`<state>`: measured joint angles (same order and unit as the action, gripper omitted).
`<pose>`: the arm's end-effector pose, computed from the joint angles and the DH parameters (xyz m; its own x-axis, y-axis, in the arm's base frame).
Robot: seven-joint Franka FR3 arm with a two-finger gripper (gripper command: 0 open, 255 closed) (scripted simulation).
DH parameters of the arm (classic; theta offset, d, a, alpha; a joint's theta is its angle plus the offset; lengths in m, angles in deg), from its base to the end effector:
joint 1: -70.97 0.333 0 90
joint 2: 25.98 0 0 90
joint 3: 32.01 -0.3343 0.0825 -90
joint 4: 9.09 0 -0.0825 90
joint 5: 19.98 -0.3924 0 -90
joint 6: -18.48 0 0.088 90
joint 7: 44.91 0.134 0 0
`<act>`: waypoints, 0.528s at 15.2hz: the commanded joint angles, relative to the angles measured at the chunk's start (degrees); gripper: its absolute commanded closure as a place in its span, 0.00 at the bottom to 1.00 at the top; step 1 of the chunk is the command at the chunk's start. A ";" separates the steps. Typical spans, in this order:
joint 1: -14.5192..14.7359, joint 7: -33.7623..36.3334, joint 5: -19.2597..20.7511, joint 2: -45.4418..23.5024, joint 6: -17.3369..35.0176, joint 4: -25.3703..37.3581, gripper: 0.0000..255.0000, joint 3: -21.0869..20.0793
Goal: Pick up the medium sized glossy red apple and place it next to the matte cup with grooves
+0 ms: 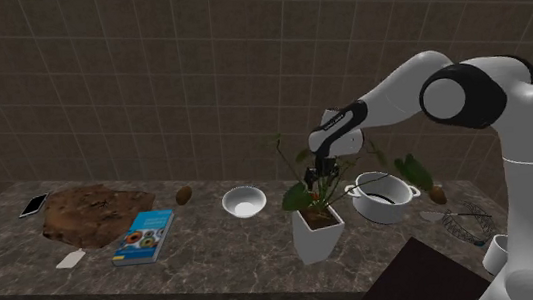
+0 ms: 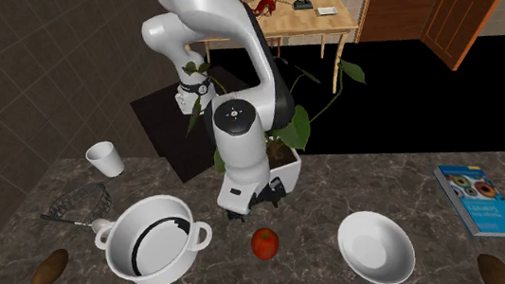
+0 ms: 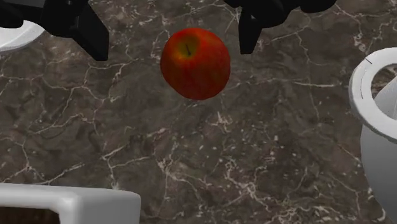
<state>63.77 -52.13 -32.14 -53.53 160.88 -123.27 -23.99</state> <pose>0.6050 -0.1604 0.2041 0.9576 -0.2870 0.0238 -0.2850 -0.9563 -0.0653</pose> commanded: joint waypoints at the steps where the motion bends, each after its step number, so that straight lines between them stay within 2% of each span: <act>1: -0.73 -0.21 -0.80 -4.53 0.30 3.47 0.00 -0.37; 3: -1.42 -0.22 -1.40 -8.97 0.36 7.11 0.00 -0.72; 8: -1.68 -0.54 -1.91 -11.59 2.23 7.84 0.00 -1.25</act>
<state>62.17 -52.58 -33.91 -64.41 162.64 -115.68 -25.10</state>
